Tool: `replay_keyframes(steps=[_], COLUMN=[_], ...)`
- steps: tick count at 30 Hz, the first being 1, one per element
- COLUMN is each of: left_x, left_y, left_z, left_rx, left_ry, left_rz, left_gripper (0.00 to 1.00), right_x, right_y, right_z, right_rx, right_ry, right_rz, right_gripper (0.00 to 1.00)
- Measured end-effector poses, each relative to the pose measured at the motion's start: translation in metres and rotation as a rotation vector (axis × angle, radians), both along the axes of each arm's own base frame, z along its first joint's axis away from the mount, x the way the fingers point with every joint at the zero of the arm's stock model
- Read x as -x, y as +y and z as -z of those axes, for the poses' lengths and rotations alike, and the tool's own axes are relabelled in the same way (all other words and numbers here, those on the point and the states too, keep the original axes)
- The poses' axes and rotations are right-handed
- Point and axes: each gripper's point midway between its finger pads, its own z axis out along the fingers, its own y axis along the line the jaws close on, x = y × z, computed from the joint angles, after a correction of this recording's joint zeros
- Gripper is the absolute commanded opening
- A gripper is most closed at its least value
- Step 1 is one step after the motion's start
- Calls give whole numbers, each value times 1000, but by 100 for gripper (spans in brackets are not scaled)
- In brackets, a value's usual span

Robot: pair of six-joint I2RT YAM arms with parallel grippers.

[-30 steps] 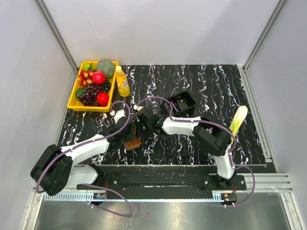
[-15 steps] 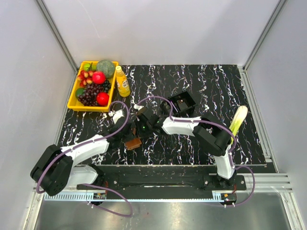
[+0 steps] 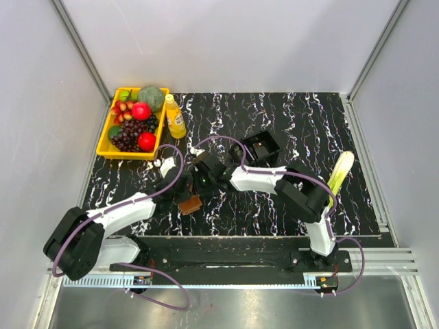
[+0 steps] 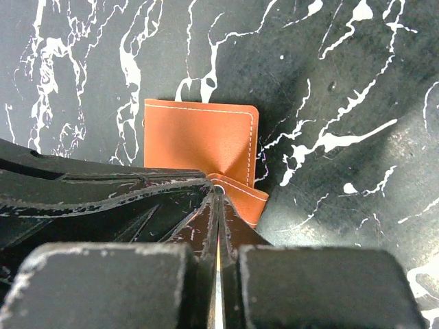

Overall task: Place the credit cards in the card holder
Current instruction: Close the card holder at the center of the board.

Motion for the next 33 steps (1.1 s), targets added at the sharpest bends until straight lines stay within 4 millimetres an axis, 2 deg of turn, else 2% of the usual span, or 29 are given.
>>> replay_keyframes(steps=[11,16,19,20,33], left_x=[-1,-2,-1,-1,-1], left_y=[8,8,8,9,8], left_z=[2,3,3,3,3], left_rx=[-36,-46,-49,-48,-40], left_ry=[15,30,34,34,38], left_rz=[-26,-25,-26,-27,-31], left_gripper=[0,10,9,0,0], right_x=[-2,-2,-2,-2,0], right_y=[9,9,10,10,12], right_z=[6,7,7,8,8], right_rx=[10,25,35,37,67], right_ry=[24,28,28,26,13], right_rz=[-15,-22,-33,-37,-73], right_gripper=[0,0,0,0,0])
